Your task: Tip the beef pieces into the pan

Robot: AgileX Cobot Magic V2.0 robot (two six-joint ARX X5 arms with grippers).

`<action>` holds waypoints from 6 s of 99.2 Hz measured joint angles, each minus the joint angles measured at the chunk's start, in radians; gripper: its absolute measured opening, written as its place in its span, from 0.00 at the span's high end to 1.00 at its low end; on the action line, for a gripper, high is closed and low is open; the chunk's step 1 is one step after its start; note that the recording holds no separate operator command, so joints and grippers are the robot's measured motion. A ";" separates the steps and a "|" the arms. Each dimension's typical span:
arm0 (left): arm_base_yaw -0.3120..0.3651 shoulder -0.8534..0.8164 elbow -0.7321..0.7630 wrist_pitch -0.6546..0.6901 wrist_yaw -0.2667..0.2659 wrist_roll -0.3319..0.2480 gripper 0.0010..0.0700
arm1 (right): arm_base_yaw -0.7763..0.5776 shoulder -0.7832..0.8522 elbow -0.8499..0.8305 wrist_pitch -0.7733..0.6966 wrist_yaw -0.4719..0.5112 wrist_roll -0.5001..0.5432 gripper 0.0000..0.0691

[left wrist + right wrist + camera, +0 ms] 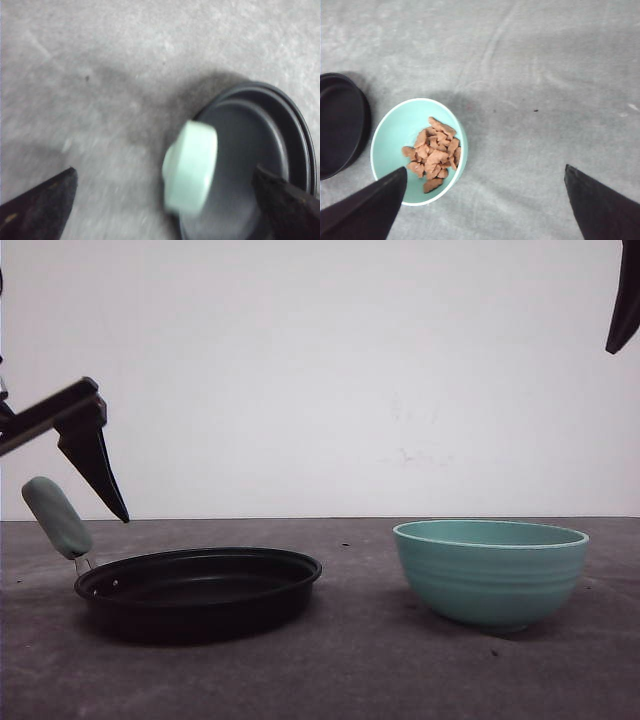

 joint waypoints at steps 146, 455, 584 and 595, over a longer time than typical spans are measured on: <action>-0.136 -0.089 0.002 0.127 0.090 -0.066 0.94 | 0.064 0.473 0.000 0.142 -0.154 -0.029 0.46; -0.215 -0.076 0.175 -0.117 0.113 -0.070 0.95 | 0.931 0.327 0.008 1.022 0.997 -0.617 0.98; -0.140 -0.076 0.175 -0.115 0.136 -0.125 0.95 | 0.888 0.384 0.008 1.428 0.807 -1.214 0.98; -0.129 -0.076 0.175 -0.114 0.136 -0.125 0.95 | 0.874 0.385 0.008 1.431 0.807 -1.215 0.98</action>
